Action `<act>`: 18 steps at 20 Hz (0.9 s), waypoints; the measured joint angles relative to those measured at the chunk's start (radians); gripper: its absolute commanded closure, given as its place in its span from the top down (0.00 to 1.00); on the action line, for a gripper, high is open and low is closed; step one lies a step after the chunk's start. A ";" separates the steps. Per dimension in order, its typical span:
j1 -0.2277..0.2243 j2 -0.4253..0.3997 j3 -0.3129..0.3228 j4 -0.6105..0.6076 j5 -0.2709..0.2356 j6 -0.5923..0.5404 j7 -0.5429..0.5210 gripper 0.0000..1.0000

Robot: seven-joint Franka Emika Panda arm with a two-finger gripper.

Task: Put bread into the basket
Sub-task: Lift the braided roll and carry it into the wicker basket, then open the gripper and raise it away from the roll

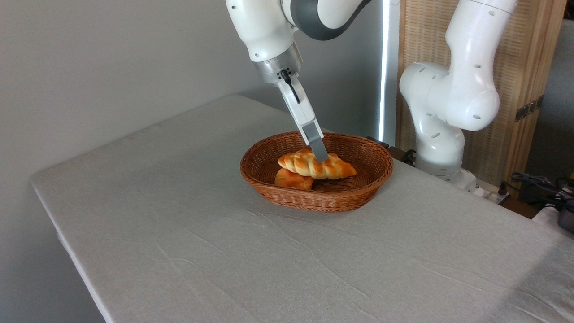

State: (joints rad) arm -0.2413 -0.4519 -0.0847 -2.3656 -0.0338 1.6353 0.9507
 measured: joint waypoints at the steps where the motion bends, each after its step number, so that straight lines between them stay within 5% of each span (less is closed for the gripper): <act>1: 0.000 0.000 0.000 0.002 0.000 0.000 0.000 1.00; 7: 0.002 0.021 0.029 0.160 -0.001 0.001 -0.095 1.00; 13: 0.005 0.200 0.100 0.497 0.000 0.000 -0.173 1.00; 18: 0.006 0.291 0.180 0.638 0.000 -0.001 -0.193 1.00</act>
State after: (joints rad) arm -0.2353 -0.1612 0.0951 -1.7275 -0.0339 1.6343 0.7578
